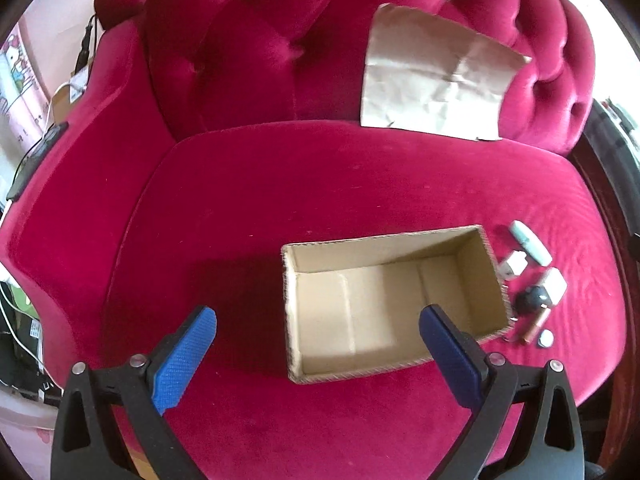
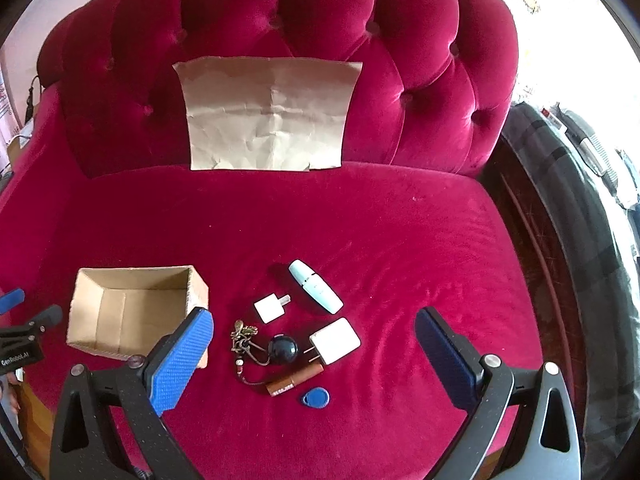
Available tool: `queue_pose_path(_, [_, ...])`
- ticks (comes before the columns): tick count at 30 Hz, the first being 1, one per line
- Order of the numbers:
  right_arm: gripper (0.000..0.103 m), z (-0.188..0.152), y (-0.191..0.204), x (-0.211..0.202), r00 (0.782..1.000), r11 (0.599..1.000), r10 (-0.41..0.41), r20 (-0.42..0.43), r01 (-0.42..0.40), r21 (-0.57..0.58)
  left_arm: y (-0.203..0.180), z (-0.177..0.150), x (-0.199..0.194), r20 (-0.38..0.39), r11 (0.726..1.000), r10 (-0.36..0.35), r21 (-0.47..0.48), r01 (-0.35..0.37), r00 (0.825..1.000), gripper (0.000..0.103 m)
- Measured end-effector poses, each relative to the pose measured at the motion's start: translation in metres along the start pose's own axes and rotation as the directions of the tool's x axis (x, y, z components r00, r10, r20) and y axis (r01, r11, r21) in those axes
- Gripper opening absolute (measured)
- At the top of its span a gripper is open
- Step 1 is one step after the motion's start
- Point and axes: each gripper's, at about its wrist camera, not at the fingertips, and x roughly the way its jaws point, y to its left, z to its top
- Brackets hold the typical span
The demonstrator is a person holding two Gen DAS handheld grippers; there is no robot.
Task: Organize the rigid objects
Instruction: 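Move the left tool to the cardboard box edge while the right tool approaches the items, then grasp the white square charger with the right gripper while the left gripper clamps the box wall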
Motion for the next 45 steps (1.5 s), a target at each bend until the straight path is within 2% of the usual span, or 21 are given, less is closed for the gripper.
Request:
queue_pose_path(6, [0.103,0.002,-0.007,0.033,0.999,0.999,-0.028,-0.016,0.029,0.016,0.01,-0.006,0.029,0.005,0.999,0.041,0.007,-0.041,0.999,0.103])
queue_pose_path(13, [0.103,-0.003,-0.011,0.065,0.999,1.0,-0.021,-0.025,0.022,0.021,0.02,-0.016,0.061,-0.03,1.0,0.026,-0.003,-0.026,0.999,0.103])
queue_pose_path(16, [0.103,-0.011,-0.012,0.082,0.998,0.999,-0.026,-0.054,0.027,0.021,0.021,-0.02,0.071,-0.055,0.999,0.03,-0.013,-0.031,0.998,0.103])
queue_pose_path(21, [0.103,-0.018,-0.009,0.096,0.997,1.0,-0.019,-0.08,0.02,0.01,0.017,-0.019,0.075,-0.046,0.999,0.039,0.011,-0.039,0.998,0.098])
queue_pose_path(27, [0.103,-0.021,-0.011,0.098,0.996,0.999,-0.024,-0.082,0.025,0.02,0.015,-0.019,0.081,-0.066,1.0,0.004,0.005,-0.003,0.998,0.074])
queue_pose_path(28, [0.103,-0.021,-0.012,0.098,0.996,0.999,-0.033,-0.083,0.035,0.021,0.015,-0.019,0.082,-0.071,1.0,-0.002,0.004,0.002,0.998,0.063])
queue_pose_path(29, [0.103,-0.021,-0.014,0.098,0.996,0.999,-0.042,-0.083,0.045,0.024,0.016,-0.019,0.085,-0.079,1.0,-0.008,-0.002,0.008,0.997,0.048])
queue_pose_path(30, [0.103,-0.022,-0.016,0.097,0.996,0.998,-0.049,-0.081,0.051,0.031,0.017,-0.019,0.086,-0.084,1.0,-0.009,-0.004,0.008,0.996,0.041])
queue_pose_path(31, [0.103,-0.023,-0.019,0.097,0.996,0.998,-0.049,-0.08,0.052,0.039,0.016,-0.019,0.087,-0.083,1.0,-0.005,0.0,0.005,0.997,0.026])
queue_pose_path(32, [0.103,-0.024,-0.02,0.097,0.996,0.998,-0.046,-0.08,0.049,0.045,0.016,-0.02,0.087,-0.083,1.0,0.011,0.009,-0.01,0.996,0.016])
queue_pose_path(35, [0.103,-0.026,-0.022,0.097,0.995,0.998,-0.045,-0.084,0.049,0.043,0.015,-0.022,0.089,-0.084,0.998,0.053,0.025,-0.051,0.995,0.007])
queue_pose_path(37, [0.103,-0.028,-0.022,0.098,0.995,0.998,-0.052,-0.088,0.055,0.037,0.016,-0.023,0.089,-0.08,0.999,0.05,0.018,-0.049,0.995,0.005])
queue_pose_path(45, [0.103,-0.028,-0.024,0.098,0.995,0.998,-0.046,-0.087,0.05,0.044,0.018,-0.026,0.087,-0.074,0.999,0.053,0.018,-0.051,0.996,0.004])
